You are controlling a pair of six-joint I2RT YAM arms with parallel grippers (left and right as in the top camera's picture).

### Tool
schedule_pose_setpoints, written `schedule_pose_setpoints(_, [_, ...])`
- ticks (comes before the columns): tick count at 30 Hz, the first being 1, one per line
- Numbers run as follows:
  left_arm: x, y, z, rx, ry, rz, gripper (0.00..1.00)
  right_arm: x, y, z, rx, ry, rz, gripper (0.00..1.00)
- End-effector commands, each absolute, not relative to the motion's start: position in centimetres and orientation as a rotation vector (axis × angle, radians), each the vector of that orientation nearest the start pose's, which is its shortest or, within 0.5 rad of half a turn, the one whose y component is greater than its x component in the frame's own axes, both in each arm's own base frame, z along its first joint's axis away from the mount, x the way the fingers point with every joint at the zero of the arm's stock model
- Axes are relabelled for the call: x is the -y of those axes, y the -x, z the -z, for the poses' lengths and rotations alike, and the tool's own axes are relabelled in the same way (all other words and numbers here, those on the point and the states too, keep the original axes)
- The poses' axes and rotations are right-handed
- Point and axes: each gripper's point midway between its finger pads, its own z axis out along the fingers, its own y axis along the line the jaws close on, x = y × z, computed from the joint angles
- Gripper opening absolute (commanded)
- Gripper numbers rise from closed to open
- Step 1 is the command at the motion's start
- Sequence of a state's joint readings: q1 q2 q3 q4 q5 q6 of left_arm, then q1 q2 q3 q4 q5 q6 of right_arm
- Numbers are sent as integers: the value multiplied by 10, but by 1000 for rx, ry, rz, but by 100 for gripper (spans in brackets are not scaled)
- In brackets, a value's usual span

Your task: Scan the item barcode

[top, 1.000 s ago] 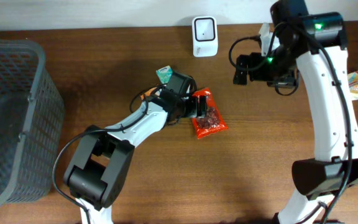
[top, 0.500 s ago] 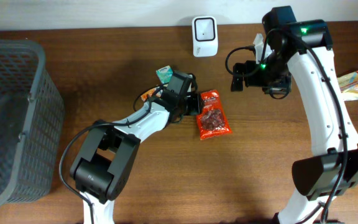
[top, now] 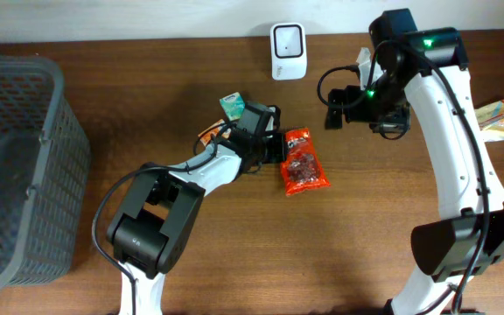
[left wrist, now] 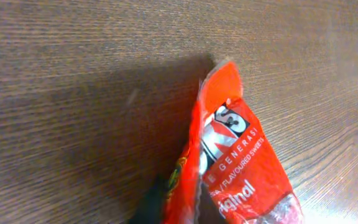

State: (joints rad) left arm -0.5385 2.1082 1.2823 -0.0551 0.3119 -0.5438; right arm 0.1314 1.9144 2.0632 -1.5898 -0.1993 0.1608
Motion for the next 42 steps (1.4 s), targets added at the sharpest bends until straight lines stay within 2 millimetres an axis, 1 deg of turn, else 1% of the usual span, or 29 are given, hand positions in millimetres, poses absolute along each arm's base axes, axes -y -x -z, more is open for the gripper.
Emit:
schedule_pose_setpoints(1, [311, -411, -11, -2617, -150, 829, 0, -80, -364, -219, -3023, -29, -308, 99])
schedule_pose_setpoints(3, [304, -414, -26, -2613, -148, 818, 0, -79, -364, -219, -3023, -29, -307, 99])
schedule_pose_setpoints(5, [289, -422, -53, -2571, -173, 764, 0, -77, -365, -219, -3022, -30, -283, 98])
schedule_pose_setpoints(8, [246, -431, -110, -2499, -178, 527, 0, -76, -366, -218, -3019, -30, -274, 99])
schedule_pose_setpoints(11, [196, -427, -184, -2388, -251, 187, 0, -76, -368, -219, -3009, -29, -275, 98])
schedule_pose_setpoints(12, [180, -424, -200, -2362, -247, 91, 0, -76, -369, -219, -3006, -29, -276, 99])
schedule_pose_setpoints(14, [146, -419, -223, -2312, -220, -126, 0, -76, -370, -219, -3002, -28, -277, 99])
schedule_pose_setpoints(15, [123, -417, -229, -2295, -192, -283, 0, -76, -370, -219, -3000, -28, -277, 98])
schedule_pose_setpoints(16, [103, -414, -227, -2299, -161, -434, 0, -76, -370, -219, -3000, -28, -277, 99])
schedule_pose_setpoints(17, [99, -412, -221, -2317, -168, -473, 0, -76, -370, -219, -3000, -28, -277, 98])
schedule_pose_setpoints(19, [97, -407, -203, -2379, -209, -515, 0, -76, -370, -219, -3000, -28, -277, 98])
schedule_pose_setpoints(20, [96, -403, -188, -2426, -244, -560, 0, -76, -370, -219, -3000, -28, -277, 99])
schedule_pose_setpoints(21, [97, -400, -172, -2463, -281, -613, 0, -76, -370, -219, -3000, -28, -277, 98])
schedule_pose_setpoints(23, [108, -399, -152, -2488, -337, -655, 0, -76, -370, -219, -3000, -28, -277, 99])
schedule_pose_setpoints(24, [117, -397, -144, -2497, -366, -652, 0, -76, -370, -219, -3000, -28, -277, 98])
schedule_pose_setpoints(26, [143, -390, -128, -2508, -397, -627, 0, -76, -370, -219, -3000, -28, -277, 99])
schedule_pose_setpoints(27, [159, -383, -119, -2529, -427, -576, 0, -76, -370, -219, -2999, -28, -277, 99])
schedule_pose_setpoints(29, [203, -361, -97, -2614, -533, -369, 0, -76, -370, -219, -2999, -28, -277, 99])
schedule_pose_setpoints(30, [231, -346, -89, -2657, -607, -221, 3, -76, -370, -219, -2999, -28, -277, 99])
schedule_pose_setpoints(31, [248, -336, -86, -2675, -652, -119, 7, -76, -370, -219, -2999, -28, -277, 98])
schedule_pose_setpoints(32, [265, -327, -84, -2690, -691, -18, 17, -76, -370, -219, -3000, -28, -277, 99])
schedule_pose_setpoints(33, [274, -321, -83, -2702, -713, 49, 26, -76, -370, -219, -3000, -28, -277, 99])
schedule_pose_setpoints(34, [281, -316, -83, -2716, -728, 112, 30, -76, -370, -219, -3000, -29, -277, 99])
schedule_pose_setpoints(35, [289, -310, -84, -2732, -744, 199, 40, -76, -370, -219, -3000, -32, -278, 99])
schedule_pose_setpoints(37, [300, -305, -89, -2748, -759, 318, 33, -72, -370, -219, -3001, -49, -281, 99])
schedule_pose_setpoints(38, [307, -304, -96, -2753, -761, 402, 33, -68, -370, -219, -3003, -70, -293, 98])
schedule_pose_setpoints(39, [307, -307, -103, -2756, -749, 437, 30, -65, -370, -220, -3006, -87, -300, 99])
schedule_pose_setpoints(40, [304, -312, -109, -2756, -730, 434, 28, -62, -369, -220, -3009, -103, -306, 98])
schedule_pose_setpoints(42, [283, -335, -129, -2761, -636, 391, 27, -57, -366, -220, -3024, -137, -340, 99])
